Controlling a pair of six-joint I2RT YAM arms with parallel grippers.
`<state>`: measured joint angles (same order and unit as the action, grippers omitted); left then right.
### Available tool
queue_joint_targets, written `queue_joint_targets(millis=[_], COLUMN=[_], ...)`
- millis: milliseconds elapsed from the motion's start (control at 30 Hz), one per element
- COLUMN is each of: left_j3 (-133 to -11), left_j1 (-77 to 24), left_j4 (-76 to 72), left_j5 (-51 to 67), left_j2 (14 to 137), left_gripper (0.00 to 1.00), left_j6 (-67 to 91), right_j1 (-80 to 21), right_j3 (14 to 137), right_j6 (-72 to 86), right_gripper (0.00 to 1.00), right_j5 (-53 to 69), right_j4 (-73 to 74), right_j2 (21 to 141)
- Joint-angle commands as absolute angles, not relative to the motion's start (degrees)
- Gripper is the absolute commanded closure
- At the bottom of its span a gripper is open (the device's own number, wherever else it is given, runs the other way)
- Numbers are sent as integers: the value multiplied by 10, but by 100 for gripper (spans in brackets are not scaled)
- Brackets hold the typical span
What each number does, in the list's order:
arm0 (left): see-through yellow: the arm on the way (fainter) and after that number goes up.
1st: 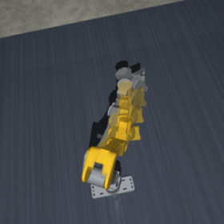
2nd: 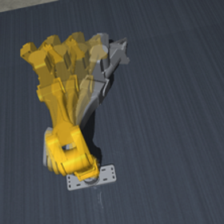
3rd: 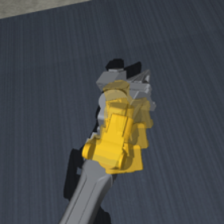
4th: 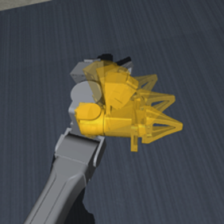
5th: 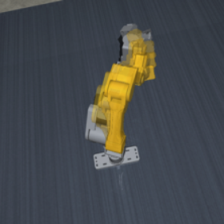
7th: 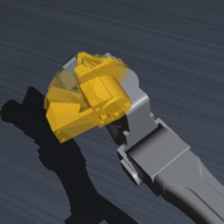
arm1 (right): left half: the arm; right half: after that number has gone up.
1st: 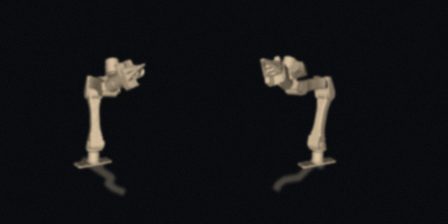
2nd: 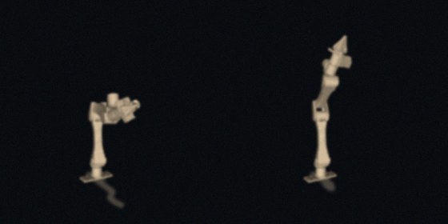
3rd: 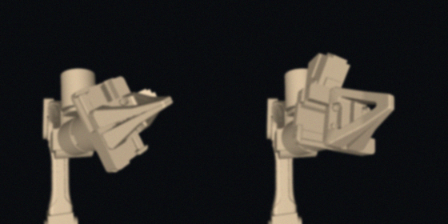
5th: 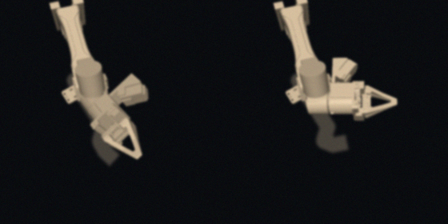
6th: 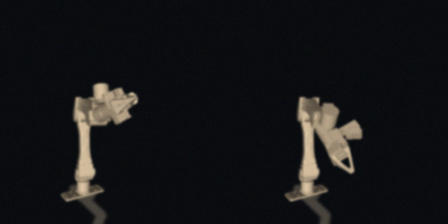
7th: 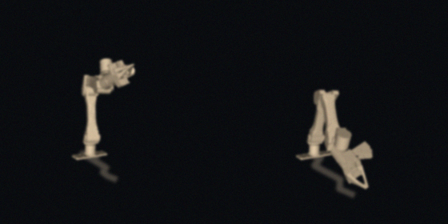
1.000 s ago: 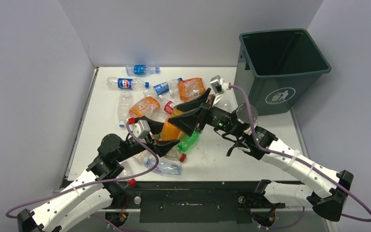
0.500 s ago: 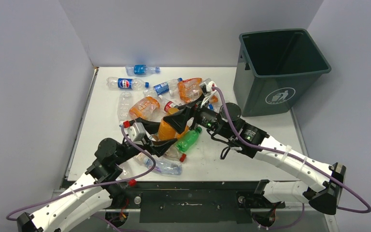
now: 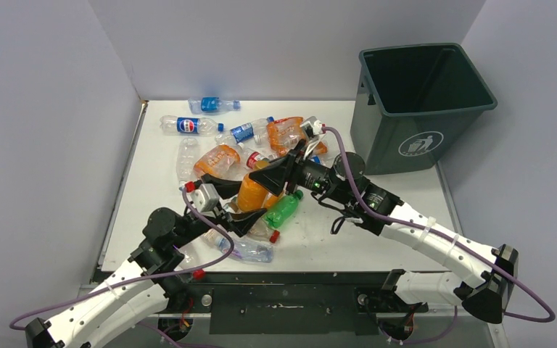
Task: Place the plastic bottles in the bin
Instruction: Place the plastic bottle in the trash bin.
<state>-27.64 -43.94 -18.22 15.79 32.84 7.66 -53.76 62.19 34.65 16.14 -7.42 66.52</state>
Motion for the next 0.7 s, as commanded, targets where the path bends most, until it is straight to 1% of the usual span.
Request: queue_joint_targets(millis=[0,33,67,167,267,333,400,500,567,633,667], left_j3=[-283,-284,-286,-289,-291,-296,-298,-299,-299,-299,-300], left_j1=[-450,-454,-459,-469,-470,-471,-470,-470,-470,-471,-470], left_j4=[-208,-203,-196,-184,-176,-168,-165,-161,-160,-156,-154], left_j5=[138,130,116,89,71,63,52,34,22,20,20], left_j2=[313,311,310,303,300,300,301,300,300,301,302], left_gripper=[0,3,4,4,4,4,4,4,4,4,4], left_j6=[63,63,60,49,44,40,39,35,35,35,34], right_j1=[-528,-526,-526,-525,-525,-524,-525,-521,-497,-425,-388], right_j3=[621,627,647,707,754,769,776,801,825,858,875], right_j6=[357,342,317,212,142,110,74,13,-22,-5,28], right_gripper=[95,95,95,95,95,95,95,95,95,95,95], right_j5=[176,161,139,14,-149,-244,-311,-429,-465,-443,-413], right_j4=[-110,-92,-64,34,80,74,41,-4,-36,-30,-23], right_j2=[645,637,626,597,570,554,544,565,591,619,633])
